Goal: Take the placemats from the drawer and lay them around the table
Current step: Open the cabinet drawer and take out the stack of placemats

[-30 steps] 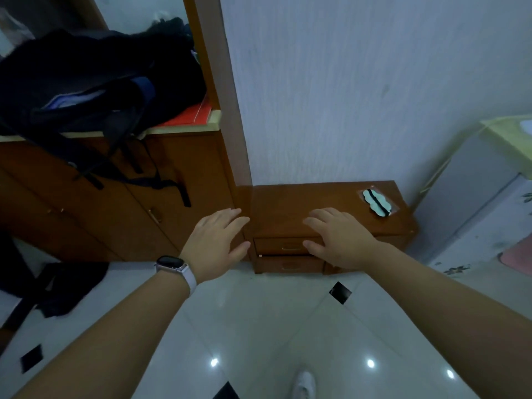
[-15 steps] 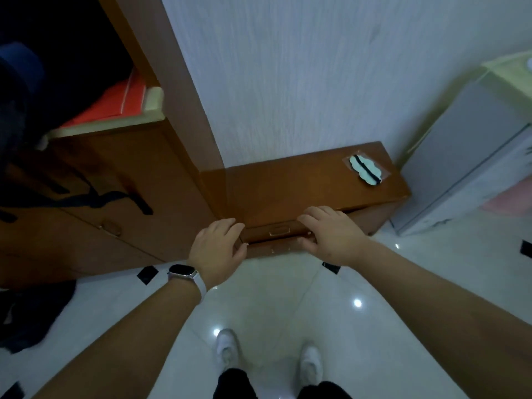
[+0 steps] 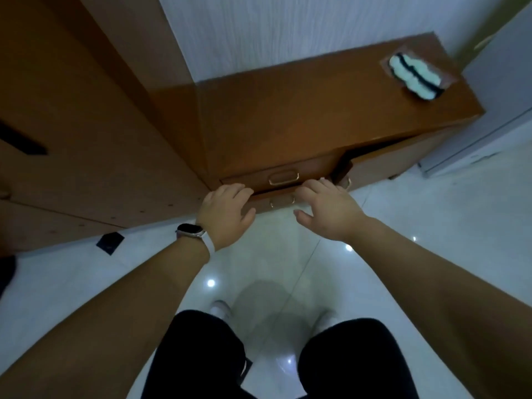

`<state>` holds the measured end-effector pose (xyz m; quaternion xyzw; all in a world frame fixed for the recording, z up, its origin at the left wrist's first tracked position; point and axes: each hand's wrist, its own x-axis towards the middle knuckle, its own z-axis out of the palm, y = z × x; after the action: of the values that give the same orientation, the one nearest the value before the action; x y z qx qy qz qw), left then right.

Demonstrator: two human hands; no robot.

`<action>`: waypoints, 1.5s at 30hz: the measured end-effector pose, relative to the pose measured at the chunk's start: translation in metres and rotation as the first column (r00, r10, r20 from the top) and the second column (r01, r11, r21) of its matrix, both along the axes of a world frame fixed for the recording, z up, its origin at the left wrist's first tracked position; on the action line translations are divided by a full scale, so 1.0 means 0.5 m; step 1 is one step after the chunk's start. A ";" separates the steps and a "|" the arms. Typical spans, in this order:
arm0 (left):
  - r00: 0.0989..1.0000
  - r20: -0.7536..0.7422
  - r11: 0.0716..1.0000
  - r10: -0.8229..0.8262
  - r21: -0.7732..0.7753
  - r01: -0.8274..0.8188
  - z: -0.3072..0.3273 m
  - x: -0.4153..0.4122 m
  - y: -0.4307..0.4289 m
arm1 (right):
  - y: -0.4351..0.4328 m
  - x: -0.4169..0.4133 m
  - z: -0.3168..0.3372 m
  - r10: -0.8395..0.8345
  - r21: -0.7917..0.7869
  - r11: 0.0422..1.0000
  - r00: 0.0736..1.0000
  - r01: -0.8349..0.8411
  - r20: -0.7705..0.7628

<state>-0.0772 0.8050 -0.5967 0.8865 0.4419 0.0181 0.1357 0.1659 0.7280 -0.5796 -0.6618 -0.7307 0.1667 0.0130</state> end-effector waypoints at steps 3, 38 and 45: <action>1.000 0.007 1.000 0.017 -0.019 -0.017 -0.145 0.004 0.018 | 0.018 0.001 -0.145 -0.009 -0.010 1.000 1.000 0.009 0.002; 0.996 0.045 0.997 0.075 0.027 -0.077 -0.653 0.062 0.105 | 0.148 0.050 -0.686 -0.159 0.049 0.987 0.984 0.156 0.078; 0.992 0.116 0.996 0.054 -0.082 -0.045 -0.657 0.060 0.066 | 0.075 0.048 -0.698 -0.173 0.172 0.971 0.984 0.164 0.038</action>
<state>-0.0471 0.8379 -0.9252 0.8666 0.4553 0.0563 0.1962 0.1897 0.7653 -0.9288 -0.7221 -0.6835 0.0853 0.0634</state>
